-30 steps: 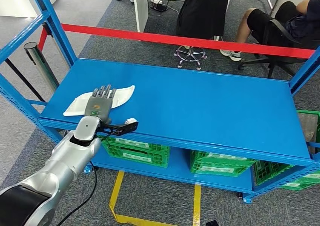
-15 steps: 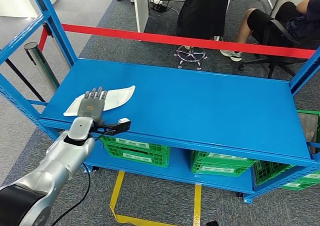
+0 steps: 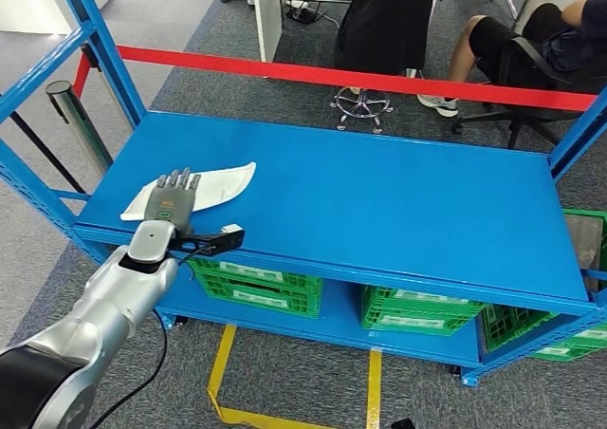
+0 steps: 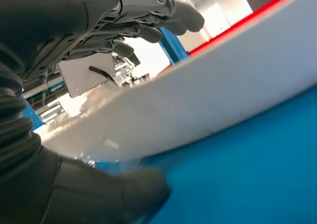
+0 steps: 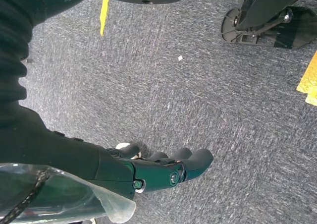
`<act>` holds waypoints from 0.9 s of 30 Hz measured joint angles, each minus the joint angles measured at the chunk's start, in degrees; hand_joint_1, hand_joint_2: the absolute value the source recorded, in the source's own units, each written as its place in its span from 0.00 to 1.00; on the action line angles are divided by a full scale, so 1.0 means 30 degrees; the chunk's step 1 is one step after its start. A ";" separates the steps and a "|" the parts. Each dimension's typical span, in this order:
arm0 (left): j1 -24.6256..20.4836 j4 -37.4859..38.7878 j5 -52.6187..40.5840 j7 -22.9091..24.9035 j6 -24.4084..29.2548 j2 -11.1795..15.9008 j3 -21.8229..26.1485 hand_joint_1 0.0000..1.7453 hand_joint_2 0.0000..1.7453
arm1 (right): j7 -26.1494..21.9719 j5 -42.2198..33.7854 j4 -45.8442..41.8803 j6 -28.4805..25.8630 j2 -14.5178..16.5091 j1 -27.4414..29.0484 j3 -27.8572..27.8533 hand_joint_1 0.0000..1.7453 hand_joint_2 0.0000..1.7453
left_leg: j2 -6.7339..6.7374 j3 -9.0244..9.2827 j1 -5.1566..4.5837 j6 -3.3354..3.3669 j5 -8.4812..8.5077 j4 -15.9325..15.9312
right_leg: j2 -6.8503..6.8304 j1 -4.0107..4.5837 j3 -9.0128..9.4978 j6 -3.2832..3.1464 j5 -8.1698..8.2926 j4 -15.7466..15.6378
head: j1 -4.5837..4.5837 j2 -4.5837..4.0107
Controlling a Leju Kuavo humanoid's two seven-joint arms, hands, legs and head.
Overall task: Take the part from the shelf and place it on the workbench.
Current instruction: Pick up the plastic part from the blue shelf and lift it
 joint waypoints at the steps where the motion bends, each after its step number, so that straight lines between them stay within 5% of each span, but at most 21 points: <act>1: 0.0002 0.0051 -0.0016 0.0013 -0.0033 0.0002 0.0000 1.00 1.00 | 0.0002 0.0011 0.0000 0.0007 0.0000 0.0000 0.0000 0.00 1.00 | 0.0000 -0.0001 0.0000 -0.0001 0.0001 0.0000 | 0.0000 0.0000 -0.0001 -0.0001 0.0002 0.0000 | -0.0002 0.0000; 27: 0.0138 0.0397 -0.0091 -0.1053 0.1279 0.0015 0.0038 1.00 1.00 | -0.0109 0.0250 0.0000 0.0029 0.0000 0.0006 0.0007 0.00 1.00 | 0.0001 -0.0008 0.0002 -0.0010 0.0011 0.0000 | 0.0007 0.0002 -0.0008 0.0001 0.0010 0.0000 | 0.0002 0.0000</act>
